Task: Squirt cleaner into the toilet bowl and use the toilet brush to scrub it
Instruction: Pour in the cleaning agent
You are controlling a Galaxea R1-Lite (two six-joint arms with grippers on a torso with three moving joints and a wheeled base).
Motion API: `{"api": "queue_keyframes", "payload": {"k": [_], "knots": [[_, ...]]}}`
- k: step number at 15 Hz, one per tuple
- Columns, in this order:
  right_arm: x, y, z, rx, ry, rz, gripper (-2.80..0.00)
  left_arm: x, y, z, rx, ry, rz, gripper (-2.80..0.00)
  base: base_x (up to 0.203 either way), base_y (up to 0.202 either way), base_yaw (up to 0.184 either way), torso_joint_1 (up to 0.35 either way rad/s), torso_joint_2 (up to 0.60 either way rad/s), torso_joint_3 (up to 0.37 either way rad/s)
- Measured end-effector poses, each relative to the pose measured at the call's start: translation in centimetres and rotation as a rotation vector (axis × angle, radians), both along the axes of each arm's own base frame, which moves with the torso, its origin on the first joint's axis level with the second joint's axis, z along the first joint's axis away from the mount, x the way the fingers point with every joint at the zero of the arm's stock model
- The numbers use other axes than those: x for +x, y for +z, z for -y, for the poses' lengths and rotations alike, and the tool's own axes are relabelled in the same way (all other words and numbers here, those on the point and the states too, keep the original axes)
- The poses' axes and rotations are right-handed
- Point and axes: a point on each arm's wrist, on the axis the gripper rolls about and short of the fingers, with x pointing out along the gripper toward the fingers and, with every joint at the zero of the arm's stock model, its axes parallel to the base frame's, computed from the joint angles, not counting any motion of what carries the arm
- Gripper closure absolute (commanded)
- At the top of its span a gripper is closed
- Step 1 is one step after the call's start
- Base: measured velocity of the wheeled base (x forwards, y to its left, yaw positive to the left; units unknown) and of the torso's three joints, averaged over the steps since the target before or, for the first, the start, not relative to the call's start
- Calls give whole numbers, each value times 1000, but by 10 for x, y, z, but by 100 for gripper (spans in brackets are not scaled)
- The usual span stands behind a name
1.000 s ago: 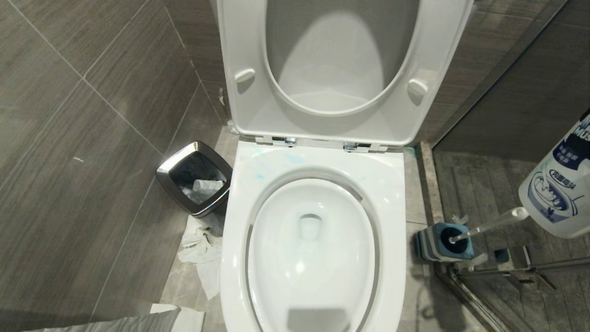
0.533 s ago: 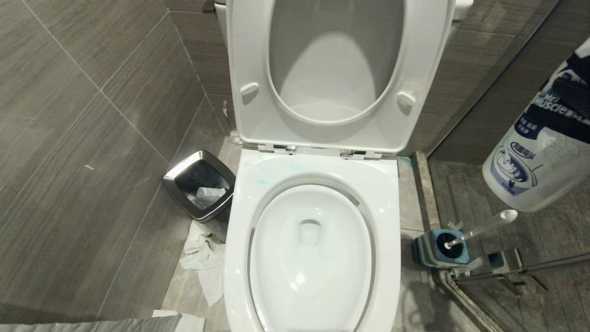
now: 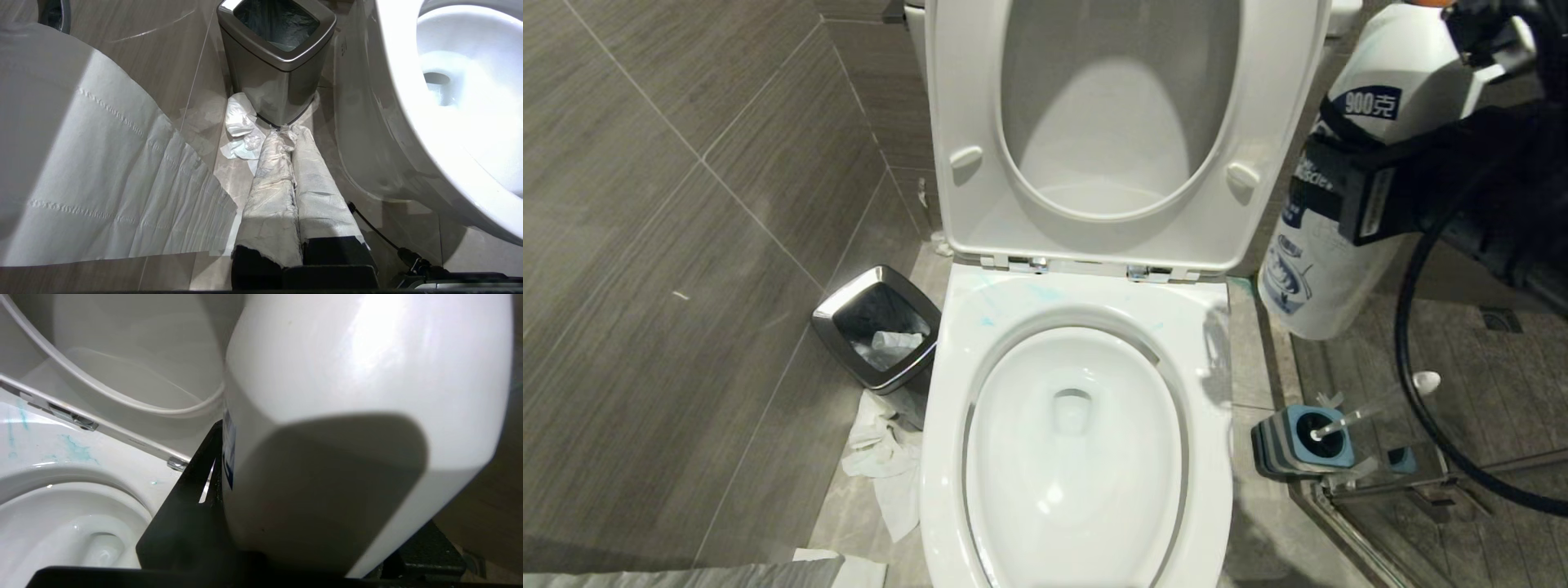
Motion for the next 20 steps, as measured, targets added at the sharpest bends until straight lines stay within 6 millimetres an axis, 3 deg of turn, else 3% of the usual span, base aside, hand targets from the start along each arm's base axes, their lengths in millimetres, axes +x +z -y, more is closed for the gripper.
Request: {"api": "queue_keyframes", "payload": {"k": [3, 7, 20], "knots": [[10, -3, -28, -40, 12, -19, 0, 0, 0, 0, 1, 0, 0, 0, 0, 0, 0, 0, 0, 0], [19, -14, -45, -238, 8, -29, 0, 0, 0, 0, 2, 0, 0, 0, 0, 0, 0, 0, 0, 0], [21, -16, -49, -981, -88, 71, 0, 0, 0, 0, 2, 0, 0, 0, 0, 0, 0, 0, 0, 0]]}}
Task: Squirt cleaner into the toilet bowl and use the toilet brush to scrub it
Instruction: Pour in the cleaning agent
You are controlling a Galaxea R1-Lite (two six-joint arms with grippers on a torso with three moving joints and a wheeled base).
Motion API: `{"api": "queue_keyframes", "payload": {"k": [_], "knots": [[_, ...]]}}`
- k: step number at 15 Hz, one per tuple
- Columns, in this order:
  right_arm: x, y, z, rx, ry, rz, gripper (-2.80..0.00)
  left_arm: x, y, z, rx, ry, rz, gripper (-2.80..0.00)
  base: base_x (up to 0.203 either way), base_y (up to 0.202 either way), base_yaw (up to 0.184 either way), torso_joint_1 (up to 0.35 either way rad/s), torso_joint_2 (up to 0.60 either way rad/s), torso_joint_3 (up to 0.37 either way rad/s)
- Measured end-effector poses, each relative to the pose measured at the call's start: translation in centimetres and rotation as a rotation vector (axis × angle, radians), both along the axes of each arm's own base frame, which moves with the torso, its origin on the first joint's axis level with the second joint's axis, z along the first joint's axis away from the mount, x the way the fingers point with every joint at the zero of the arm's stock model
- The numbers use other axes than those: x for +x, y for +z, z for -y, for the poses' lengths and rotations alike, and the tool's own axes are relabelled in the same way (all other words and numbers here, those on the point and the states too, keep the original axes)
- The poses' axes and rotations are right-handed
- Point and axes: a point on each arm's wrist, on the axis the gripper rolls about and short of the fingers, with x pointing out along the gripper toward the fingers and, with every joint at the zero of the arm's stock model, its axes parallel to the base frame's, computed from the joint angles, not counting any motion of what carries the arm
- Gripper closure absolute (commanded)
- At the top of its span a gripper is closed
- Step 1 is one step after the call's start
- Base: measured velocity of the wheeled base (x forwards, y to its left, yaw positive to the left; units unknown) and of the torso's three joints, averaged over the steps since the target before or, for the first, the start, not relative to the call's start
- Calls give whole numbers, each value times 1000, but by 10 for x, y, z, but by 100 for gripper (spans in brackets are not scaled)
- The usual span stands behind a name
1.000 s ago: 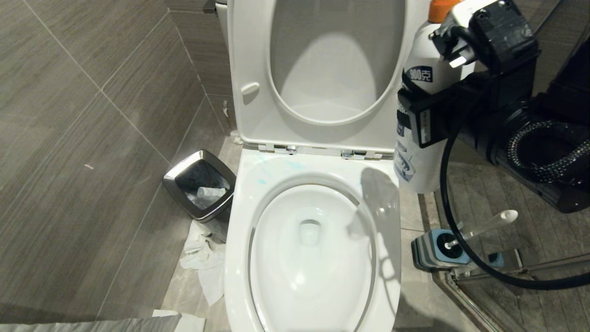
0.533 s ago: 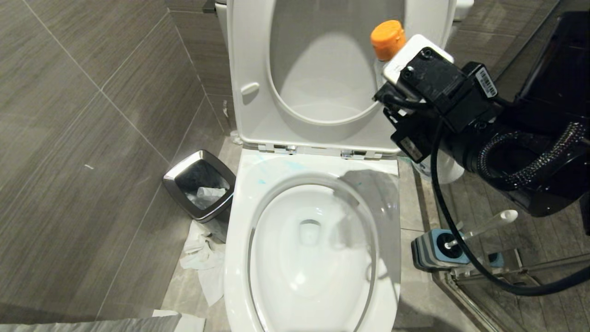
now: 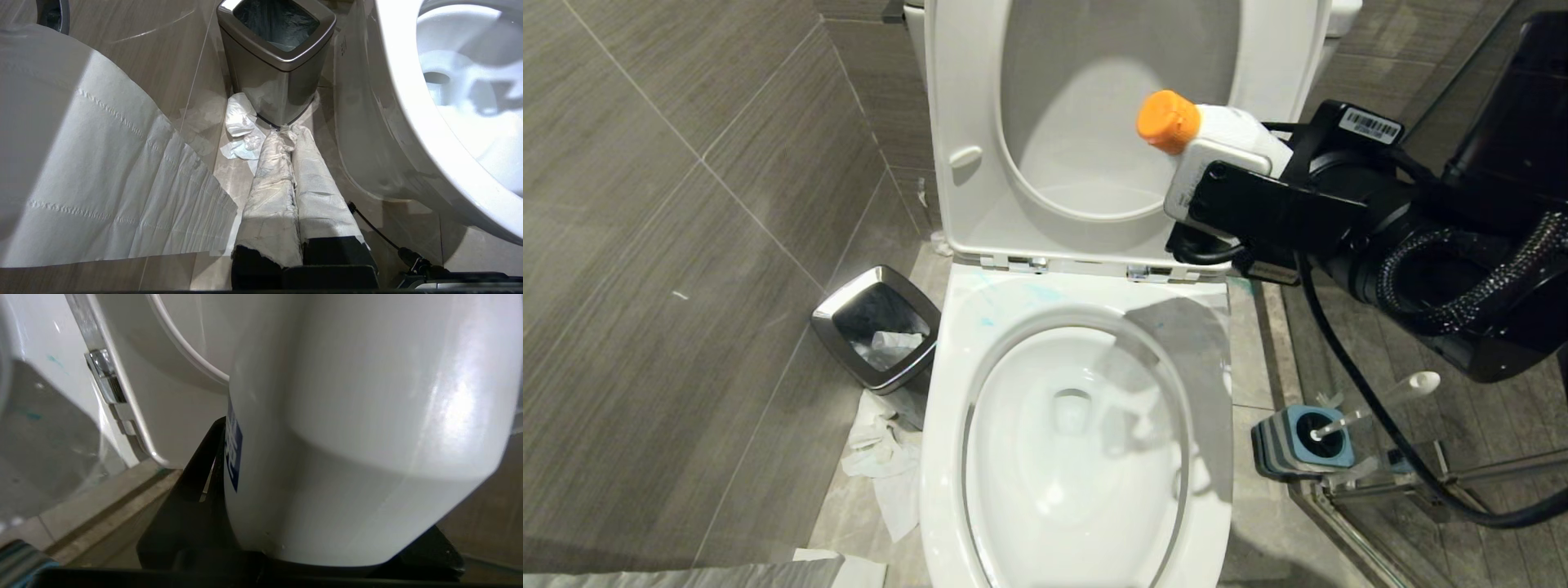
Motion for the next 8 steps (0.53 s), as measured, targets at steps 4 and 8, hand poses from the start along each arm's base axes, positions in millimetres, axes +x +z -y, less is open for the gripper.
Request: {"api": "queue_keyframes", "payload": {"k": [4, 8], "knots": [[-1, -3, 1, -225, -18, 4, 0, 0, 0, 0, -1, 0, 0, 0, 0, 0, 0, 0, 0, 0], [-2, 0, 1, -413, -32, 15, 0, 0, 0, 0, -2, 0, 0, 0, 0, 0, 0, 0, 0, 0]]}}
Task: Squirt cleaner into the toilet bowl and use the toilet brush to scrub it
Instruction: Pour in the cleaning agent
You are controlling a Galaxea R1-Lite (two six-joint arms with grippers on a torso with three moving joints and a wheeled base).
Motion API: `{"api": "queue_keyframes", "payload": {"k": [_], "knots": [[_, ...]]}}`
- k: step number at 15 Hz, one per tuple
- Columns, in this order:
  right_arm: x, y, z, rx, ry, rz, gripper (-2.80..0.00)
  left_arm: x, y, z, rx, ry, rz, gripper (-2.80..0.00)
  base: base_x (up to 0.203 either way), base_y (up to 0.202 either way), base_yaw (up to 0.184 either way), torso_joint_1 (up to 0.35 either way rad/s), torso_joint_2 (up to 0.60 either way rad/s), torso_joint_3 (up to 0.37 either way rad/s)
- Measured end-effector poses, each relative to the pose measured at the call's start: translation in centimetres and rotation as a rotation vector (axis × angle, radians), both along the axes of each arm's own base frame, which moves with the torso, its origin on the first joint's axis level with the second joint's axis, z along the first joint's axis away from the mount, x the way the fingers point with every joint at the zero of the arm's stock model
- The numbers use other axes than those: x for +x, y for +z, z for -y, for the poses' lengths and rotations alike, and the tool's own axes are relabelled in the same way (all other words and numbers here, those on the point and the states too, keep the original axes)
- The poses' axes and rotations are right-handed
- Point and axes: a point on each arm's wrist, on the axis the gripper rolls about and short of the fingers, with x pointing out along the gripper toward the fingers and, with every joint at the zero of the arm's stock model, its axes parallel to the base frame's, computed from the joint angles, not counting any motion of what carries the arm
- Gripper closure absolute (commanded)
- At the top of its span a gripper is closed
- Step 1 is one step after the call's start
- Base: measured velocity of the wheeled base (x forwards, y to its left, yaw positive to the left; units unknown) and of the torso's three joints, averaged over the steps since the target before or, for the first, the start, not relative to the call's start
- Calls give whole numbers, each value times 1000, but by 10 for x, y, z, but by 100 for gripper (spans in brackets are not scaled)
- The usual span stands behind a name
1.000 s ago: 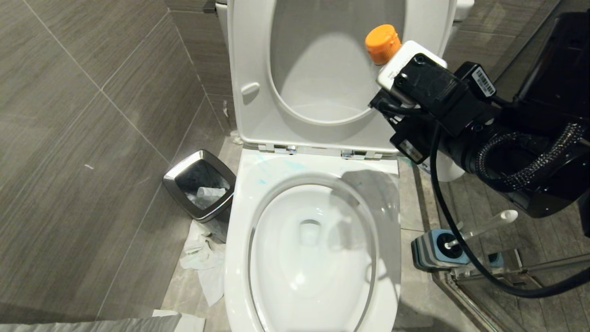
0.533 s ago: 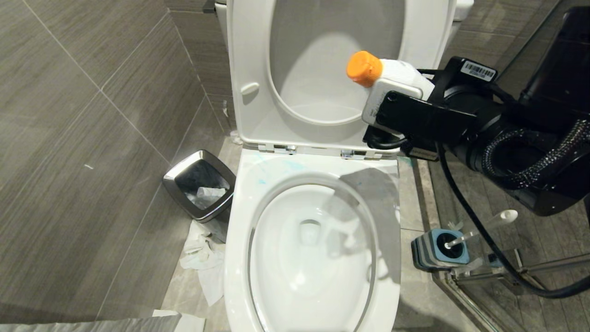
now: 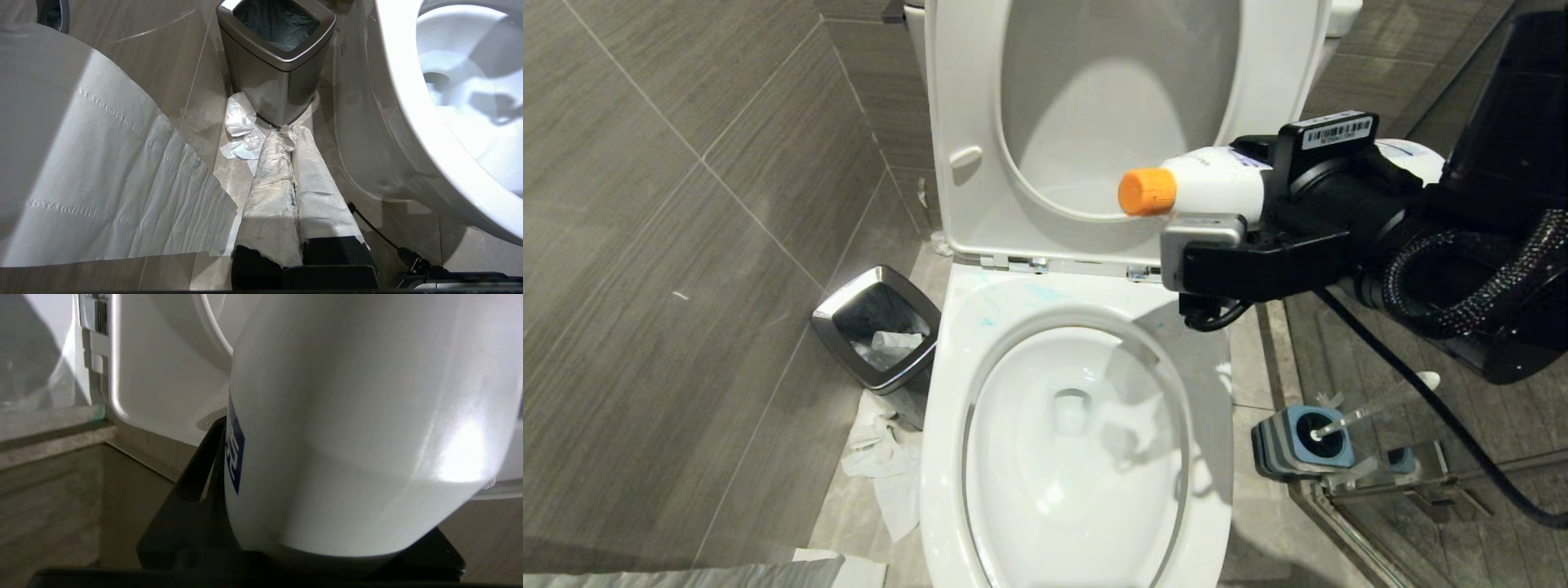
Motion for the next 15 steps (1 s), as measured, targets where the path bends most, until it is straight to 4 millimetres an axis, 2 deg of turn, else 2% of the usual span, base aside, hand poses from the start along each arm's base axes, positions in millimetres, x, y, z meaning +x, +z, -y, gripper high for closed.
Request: {"api": "queue_keyframes", "payload": {"k": [7, 15], "knots": [[-3, 18, -3, -297, -14, 100, 0, 0, 0, 0, 0, 0, 0, 0, 0, 0, 0, 0, 0, 0], [-23, 39, -19, -548, 25, 229, 0, 0, 0, 0, 0, 1, 0, 0, 0, 0, 0, 0, 0, 0]]}}
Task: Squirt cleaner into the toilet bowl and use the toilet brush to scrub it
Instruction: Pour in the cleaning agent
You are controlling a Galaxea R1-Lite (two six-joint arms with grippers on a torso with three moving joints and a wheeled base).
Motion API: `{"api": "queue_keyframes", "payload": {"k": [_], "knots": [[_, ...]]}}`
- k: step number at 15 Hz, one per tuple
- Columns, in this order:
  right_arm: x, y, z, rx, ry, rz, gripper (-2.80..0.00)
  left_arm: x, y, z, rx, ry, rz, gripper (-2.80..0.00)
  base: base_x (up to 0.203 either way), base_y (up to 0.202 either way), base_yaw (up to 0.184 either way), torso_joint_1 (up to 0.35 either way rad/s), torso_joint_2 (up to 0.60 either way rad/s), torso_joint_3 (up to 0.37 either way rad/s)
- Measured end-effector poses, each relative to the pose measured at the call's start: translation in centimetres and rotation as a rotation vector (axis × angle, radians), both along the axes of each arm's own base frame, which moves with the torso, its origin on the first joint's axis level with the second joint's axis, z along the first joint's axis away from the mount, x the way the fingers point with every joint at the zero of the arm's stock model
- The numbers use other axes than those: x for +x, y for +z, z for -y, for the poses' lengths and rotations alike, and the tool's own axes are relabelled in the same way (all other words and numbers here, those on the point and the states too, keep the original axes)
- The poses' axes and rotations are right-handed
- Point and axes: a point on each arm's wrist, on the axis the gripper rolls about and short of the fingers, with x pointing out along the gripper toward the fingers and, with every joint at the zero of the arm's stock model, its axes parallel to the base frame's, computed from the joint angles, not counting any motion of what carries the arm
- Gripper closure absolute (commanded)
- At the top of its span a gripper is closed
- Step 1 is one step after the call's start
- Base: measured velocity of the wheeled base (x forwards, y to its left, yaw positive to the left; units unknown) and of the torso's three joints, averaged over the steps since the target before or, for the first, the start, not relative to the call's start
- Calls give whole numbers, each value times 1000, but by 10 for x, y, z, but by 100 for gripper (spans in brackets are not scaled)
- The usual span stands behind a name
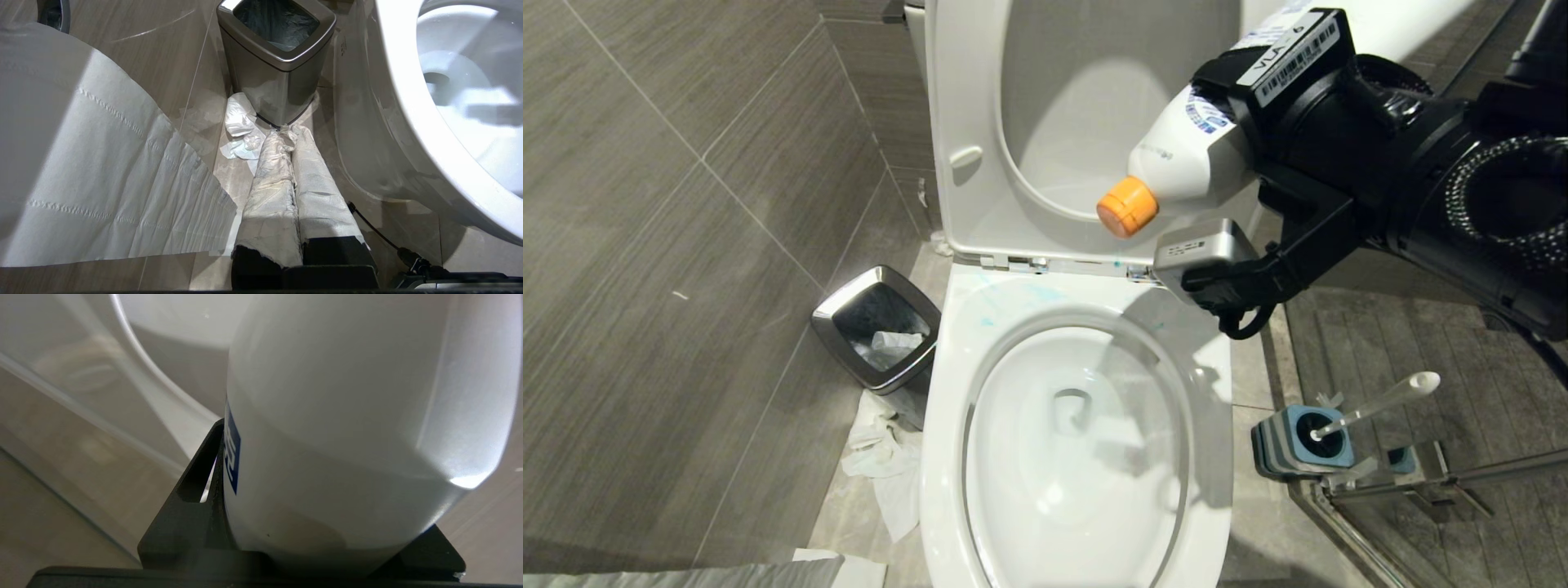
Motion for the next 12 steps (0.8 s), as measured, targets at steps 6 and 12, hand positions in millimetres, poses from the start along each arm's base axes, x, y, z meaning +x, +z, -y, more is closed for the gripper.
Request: {"api": "queue_keyframes", "payload": {"k": [6, 12], "knots": [[-6, 9, -1, -76, -5, 47, 0, 0, 0, 0, 1, 0, 0, 0, 0, 0, 0, 0, 0, 0], [-7, 11, -2, -70, 0, 51, 0, 0, 0, 0, 0, 0, 0, 0, 0, 0, 0, 0, 0, 0]]}}
